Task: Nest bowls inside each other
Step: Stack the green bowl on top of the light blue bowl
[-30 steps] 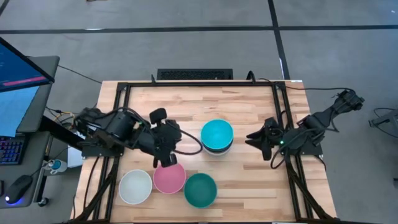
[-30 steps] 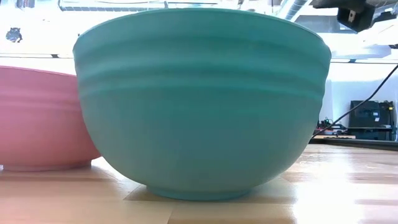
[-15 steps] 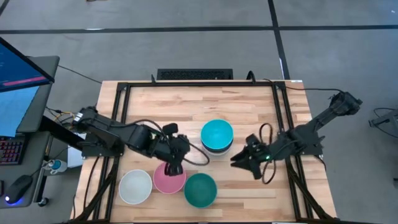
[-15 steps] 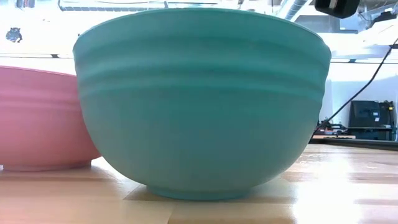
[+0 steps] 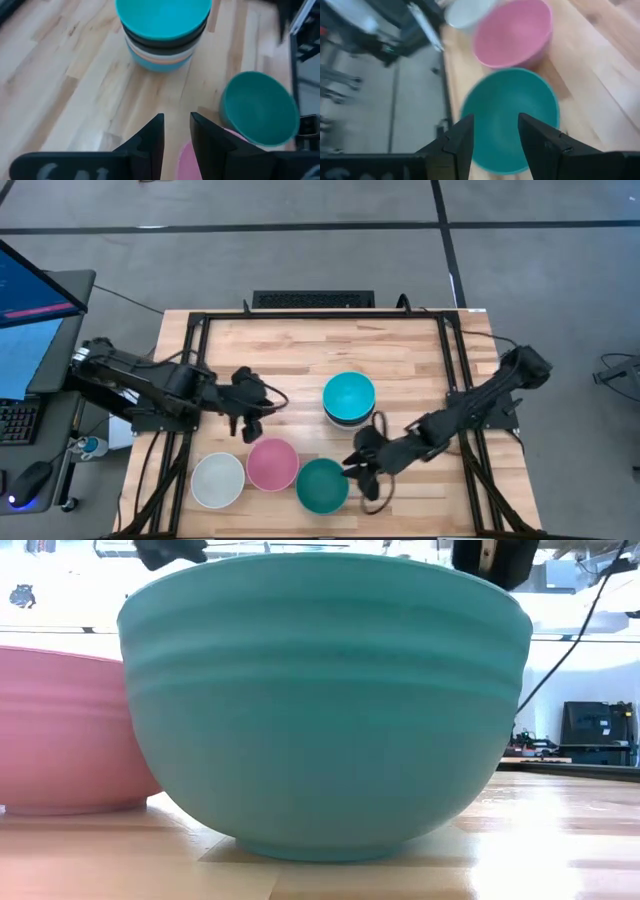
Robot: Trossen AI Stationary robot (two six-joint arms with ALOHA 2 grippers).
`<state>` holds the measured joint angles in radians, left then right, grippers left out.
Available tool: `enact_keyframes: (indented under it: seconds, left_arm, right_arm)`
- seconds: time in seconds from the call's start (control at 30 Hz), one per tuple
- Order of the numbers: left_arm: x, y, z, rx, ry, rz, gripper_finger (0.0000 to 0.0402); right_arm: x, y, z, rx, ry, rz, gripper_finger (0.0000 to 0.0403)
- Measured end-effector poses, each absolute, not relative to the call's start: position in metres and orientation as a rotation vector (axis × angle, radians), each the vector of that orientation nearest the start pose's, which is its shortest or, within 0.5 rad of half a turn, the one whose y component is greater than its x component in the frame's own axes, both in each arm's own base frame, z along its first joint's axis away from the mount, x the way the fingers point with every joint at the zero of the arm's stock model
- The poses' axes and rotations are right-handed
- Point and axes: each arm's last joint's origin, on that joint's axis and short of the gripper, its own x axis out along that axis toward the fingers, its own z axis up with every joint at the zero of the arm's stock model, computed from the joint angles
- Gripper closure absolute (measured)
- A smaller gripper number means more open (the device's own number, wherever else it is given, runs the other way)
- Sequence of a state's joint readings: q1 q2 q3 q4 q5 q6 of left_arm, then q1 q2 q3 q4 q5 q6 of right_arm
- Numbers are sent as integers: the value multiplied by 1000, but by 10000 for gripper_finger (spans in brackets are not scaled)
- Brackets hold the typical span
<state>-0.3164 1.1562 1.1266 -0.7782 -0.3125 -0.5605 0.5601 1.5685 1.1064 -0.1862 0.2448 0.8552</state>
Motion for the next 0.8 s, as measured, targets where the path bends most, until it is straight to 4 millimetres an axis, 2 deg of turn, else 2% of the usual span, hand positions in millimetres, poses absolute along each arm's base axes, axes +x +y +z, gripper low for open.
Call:
enact_keyframes:
  seconds: [0.13, 0.33, 0.53, 0.8]
  left_arm:
    - [200, -56, 333, -343, 684, 213, 318]
    - [186, -50, 345, -339, 608, 224, 318]
    - [181, -48, 348, -315, 585, 223, 318]
    - [182, -49, 349, -299, 589, 196, 318]
  right_arm:
    - [318, 174, 238, 590, 826, -72, 227]
    - [349, 162, 213, 647, 1038, -162, 227]
    - [377, 160, 204, 683, 1061, -123, 227]
    - [391, 159, 186, 668, 1137, -168, 227]
